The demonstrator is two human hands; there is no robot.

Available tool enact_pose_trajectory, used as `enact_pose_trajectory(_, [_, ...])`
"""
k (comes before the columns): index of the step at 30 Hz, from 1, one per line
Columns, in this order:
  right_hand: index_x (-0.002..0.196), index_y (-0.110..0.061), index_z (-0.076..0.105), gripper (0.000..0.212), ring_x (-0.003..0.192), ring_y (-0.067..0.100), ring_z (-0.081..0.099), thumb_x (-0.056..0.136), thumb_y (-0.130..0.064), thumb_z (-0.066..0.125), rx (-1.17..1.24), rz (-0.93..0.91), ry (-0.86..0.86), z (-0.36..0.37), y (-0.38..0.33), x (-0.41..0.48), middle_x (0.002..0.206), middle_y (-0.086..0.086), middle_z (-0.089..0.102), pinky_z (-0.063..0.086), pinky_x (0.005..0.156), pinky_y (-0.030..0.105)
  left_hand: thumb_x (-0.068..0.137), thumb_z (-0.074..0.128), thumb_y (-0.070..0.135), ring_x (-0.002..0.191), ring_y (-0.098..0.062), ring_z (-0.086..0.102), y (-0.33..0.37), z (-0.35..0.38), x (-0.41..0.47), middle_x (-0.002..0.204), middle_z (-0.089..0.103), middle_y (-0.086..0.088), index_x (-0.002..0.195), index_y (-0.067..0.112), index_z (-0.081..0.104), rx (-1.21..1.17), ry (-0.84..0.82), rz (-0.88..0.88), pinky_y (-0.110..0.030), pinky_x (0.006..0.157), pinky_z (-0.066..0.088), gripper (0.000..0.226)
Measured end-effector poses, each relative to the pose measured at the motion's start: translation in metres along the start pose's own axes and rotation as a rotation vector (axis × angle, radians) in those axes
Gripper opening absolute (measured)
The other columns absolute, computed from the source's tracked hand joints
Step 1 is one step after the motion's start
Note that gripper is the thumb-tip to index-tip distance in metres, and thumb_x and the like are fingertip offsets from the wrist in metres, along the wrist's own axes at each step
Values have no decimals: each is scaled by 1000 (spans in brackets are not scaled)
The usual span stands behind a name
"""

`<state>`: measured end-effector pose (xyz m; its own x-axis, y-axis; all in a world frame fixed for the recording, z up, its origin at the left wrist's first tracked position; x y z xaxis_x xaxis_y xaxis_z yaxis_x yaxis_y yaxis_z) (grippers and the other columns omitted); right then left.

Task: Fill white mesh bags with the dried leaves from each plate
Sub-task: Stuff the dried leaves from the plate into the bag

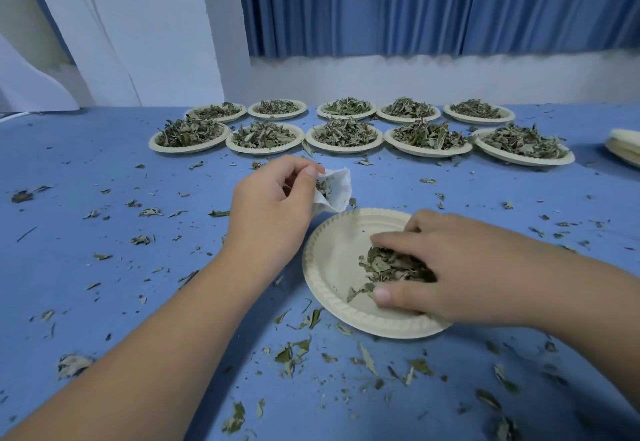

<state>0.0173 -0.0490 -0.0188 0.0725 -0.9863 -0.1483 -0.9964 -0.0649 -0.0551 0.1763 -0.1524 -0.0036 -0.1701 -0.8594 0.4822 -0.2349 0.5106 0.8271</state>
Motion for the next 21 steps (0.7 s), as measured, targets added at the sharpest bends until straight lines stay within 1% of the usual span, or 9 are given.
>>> enact_pose_trajectory(2, [141, -55, 15, 72, 122, 9, 36, 76, -83, 30, -19, -10, 5, 5, -8, 2, 134, -17, 28, 37, 84, 29, 96, 55, 26, 48, 0, 45, 0, 0, 0, 60, 58, 17, 83, 34, 70, 12, -4, 1, -10, 44, 32, 21])
enact_pose_trajectory(3, [141, -54, 17, 67, 120, 10, 38, 80, -78, 34, -22, -16, 14, 6, -10, 2, 132, -17, 29, 38, 84, 29, 96, 55, 26, 48, 0, 45, 0, 1, -1, 59, 58, 18, 84, 33, 71, 17, -5, 4, -9, 44, 32, 21])
enact_pose_trajectory(7, [137, -48, 35, 50, 103, 9, 46, 89, -61, 45, 16, -31, 19, 8, -16, 4, 119, -16, 35, 45, 83, 30, 96, 55, 25, 49, 1, 46, 0, 1, -1, 61, 59, 18, 85, 32, 71, 16, -11, 8, -9, 46, 32, 21])
enact_pose_trajectory(10, [132, -44, 45, 41, 100, 9, 48, 92, -52, 49, 38, -33, 20, 8, -17, 8, 114, -16, 38, 44, 81, 29, 96, 55, 25, 50, 0, 47, -1, 2, -1, 63, 60, 17, 85, 32, 71, 21, -14, 6, -9, 47, 32, 21])
enact_pose_trajectory(13, [128, -44, 51, 36, 95, 5, 43, 92, -48, 52, 60, -42, 37, 7, -17, 10, 107, -18, 38, 37, 73, 24, 96, 56, 24, 50, 1, 46, -1, 2, 0, 62, 60, 18, 85, 31, 71, 19, -16, 0, -9, 46, 32, 20])
enact_pose_trajectory(15, [124, -43, 55, 32, 93, 3, 41, 92, -46, 54, 72, -50, 53, 7, -17, 11, 102, -19, 39, 35, 72, 22, 96, 56, 24, 50, 1, 46, -1, 2, 0, 62, 60, 18, 84, 32, 71, 16, -22, -1, -9, 47, 32, 21])
enact_pose_trajectory(17, [122, -41, 57, 31, 93, 4, 41, 92, -45, 55, 86, -54, 65, 6, -17, 12, 100, -19, 41, 37, 75, 22, 96, 56, 24, 52, 1, 47, -1, 3, 0, 65, 61, 16, 83, 33, 70, 24, -35, -7, -10, 48, 35, 21])
enact_pose_trajectory(19, [121, -40, 58, 30, 94, 4, 43, 91, -45, 56, 96, -57, 71, 6, -17, 12, 101, -18, 42, 40, 79, 24, 96, 57, 25, 54, 2, 49, -1, 4, 1, 66, 61, 17, 83, 34, 69, 32, -57, -24, -10, 50, 37, 19])
enact_pose_trajectory(21, [121, -40, 58, 30, 97, 5, 45, 91, -45, 57, 102, -59, 76, 5, -18, 12, 102, -18, 43, 43, 83, 26, 95, 59, 27, 52, 2, 51, -2, 6, 1, 64, 60, 16, 91, 36, 65, 35, -88, -49, -8, 49, 37, 11])
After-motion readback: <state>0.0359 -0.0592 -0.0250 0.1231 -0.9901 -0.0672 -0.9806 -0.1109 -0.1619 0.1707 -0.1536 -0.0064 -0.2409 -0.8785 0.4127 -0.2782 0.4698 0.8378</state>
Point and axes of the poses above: each hand's wrist, its own x-axis towards the middle knuckle, its own z-axis out of the palm, y = z × x, the point moved 6 cm from there along x, towards the middle knuckle
